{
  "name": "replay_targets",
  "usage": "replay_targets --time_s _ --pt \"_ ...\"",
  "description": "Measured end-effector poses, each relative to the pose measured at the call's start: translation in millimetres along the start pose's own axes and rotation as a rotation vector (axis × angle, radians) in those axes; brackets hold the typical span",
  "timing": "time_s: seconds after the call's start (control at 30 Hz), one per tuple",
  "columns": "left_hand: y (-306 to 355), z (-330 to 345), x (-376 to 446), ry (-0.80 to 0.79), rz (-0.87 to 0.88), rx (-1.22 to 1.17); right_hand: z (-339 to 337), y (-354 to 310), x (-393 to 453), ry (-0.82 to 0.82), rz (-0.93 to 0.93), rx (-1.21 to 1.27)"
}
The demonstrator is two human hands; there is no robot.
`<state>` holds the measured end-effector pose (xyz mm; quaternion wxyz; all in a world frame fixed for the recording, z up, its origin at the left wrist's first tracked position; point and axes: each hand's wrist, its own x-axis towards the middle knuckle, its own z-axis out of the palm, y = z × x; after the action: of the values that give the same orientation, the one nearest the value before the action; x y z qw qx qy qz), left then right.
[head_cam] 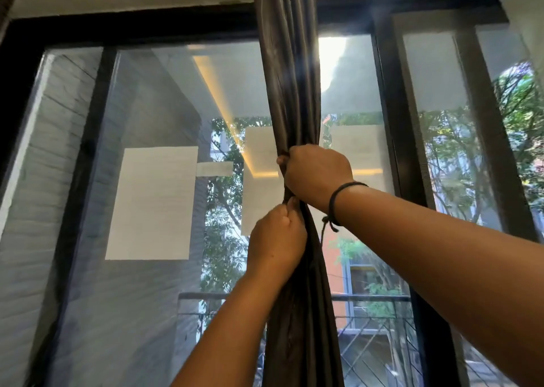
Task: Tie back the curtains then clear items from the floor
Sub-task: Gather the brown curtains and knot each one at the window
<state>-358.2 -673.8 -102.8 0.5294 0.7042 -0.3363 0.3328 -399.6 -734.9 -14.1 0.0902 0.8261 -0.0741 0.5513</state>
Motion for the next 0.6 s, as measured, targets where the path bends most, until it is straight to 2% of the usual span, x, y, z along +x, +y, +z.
replay_targets --time_s 0.13,0.27,0.47,0.6 --pt "-1 -4 8 -0.038 0.089 -0.118 11 0 12 0.045 0.193 0.112" --pt "-6 0 5 -0.051 0.084 -0.241 22 2 21 0.022 0.306 0.179" --pt "-9 1 -2 -0.046 0.090 -0.369 24 6 26 0.079 0.229 0.092" --pt "-9 -3 -2 -0.051 0.091 -0.285 21 9 24 0.105 0.150 0.156"
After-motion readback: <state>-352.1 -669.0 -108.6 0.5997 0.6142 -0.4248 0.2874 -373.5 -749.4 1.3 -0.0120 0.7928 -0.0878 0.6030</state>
